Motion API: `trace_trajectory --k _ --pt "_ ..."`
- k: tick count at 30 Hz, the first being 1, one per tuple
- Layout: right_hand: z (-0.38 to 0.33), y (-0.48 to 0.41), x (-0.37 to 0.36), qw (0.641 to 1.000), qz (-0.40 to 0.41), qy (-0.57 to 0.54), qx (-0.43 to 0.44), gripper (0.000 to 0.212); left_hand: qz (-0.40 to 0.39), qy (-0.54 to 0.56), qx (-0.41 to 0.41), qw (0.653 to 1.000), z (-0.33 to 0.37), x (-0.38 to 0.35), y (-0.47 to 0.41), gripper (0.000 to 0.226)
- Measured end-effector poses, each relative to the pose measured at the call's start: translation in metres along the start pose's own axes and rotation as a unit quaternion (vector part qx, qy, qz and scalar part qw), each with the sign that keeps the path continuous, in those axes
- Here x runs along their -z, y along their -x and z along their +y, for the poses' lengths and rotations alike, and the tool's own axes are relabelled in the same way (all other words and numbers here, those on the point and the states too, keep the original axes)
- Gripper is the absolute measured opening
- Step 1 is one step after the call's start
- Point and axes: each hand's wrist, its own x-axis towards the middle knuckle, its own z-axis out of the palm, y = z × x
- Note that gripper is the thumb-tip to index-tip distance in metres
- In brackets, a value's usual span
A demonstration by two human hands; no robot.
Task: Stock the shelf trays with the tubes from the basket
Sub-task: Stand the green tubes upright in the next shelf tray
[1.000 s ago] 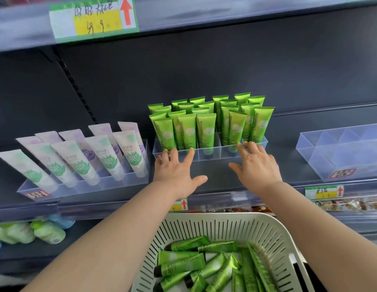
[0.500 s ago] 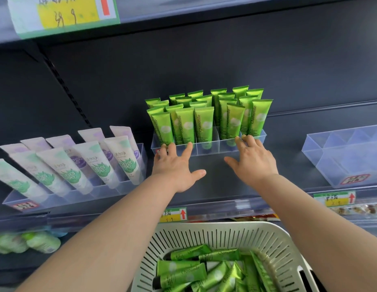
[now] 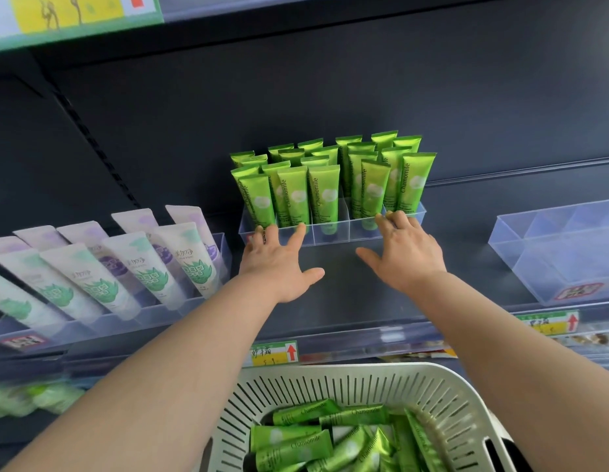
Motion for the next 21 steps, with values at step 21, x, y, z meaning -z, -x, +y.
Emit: trace_trajectory --k 21 --pt "0.067 0.061 0.051 0.974 -0.064 0.15 -0.159 0.074 0.034 0.053 -0.114 0.992 0.058 0.031 0.055 0.074"
